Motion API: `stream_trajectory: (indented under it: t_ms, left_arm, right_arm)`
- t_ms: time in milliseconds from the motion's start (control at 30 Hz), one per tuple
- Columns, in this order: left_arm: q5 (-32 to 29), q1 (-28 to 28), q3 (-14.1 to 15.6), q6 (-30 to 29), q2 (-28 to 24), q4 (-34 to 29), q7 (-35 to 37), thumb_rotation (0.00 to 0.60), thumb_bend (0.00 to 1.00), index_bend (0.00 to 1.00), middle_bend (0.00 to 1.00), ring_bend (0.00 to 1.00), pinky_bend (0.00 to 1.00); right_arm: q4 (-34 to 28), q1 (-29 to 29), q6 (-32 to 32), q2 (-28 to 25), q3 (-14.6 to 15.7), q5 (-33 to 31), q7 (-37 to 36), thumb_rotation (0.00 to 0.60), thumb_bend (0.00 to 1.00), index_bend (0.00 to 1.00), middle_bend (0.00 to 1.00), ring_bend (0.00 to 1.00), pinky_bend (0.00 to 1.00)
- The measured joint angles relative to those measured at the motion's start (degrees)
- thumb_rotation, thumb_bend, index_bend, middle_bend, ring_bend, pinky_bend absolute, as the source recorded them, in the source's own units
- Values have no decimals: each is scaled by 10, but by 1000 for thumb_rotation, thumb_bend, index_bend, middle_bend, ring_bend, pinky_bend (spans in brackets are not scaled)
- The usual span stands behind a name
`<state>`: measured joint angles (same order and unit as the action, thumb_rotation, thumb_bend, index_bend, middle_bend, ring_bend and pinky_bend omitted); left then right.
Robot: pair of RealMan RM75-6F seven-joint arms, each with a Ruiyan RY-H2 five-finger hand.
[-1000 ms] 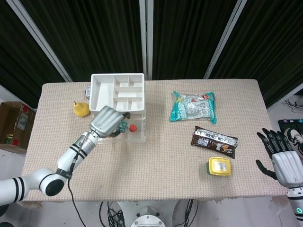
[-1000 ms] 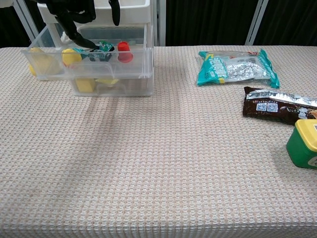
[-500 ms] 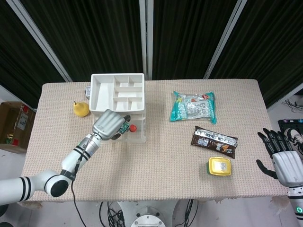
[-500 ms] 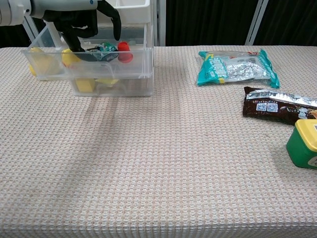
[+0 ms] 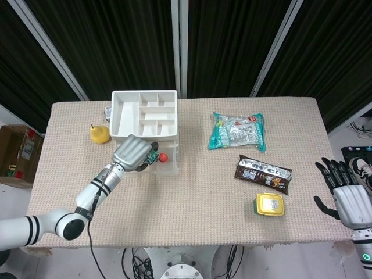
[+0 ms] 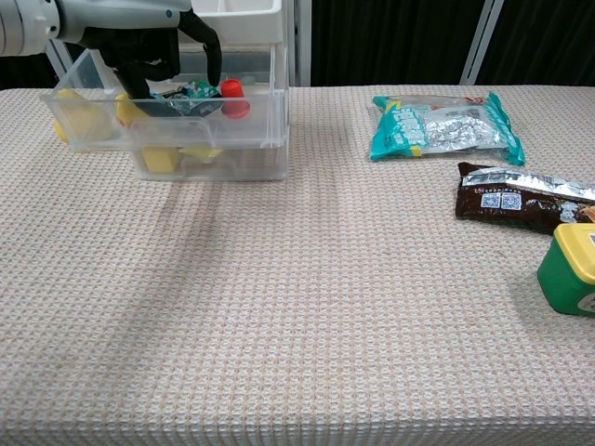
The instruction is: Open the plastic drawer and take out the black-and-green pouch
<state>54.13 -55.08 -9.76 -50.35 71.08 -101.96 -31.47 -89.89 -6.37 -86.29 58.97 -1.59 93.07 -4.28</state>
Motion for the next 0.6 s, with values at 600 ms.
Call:
stream_trajectory:
  t_ms: [600]
  left_arm:
    - [68,32,13,-65,-27,-46,21,600,398,539,913,996,1000]
  right_arm:
    - [-3,-1,-1,-1,1,5,2,600,243,0,0,0,0]
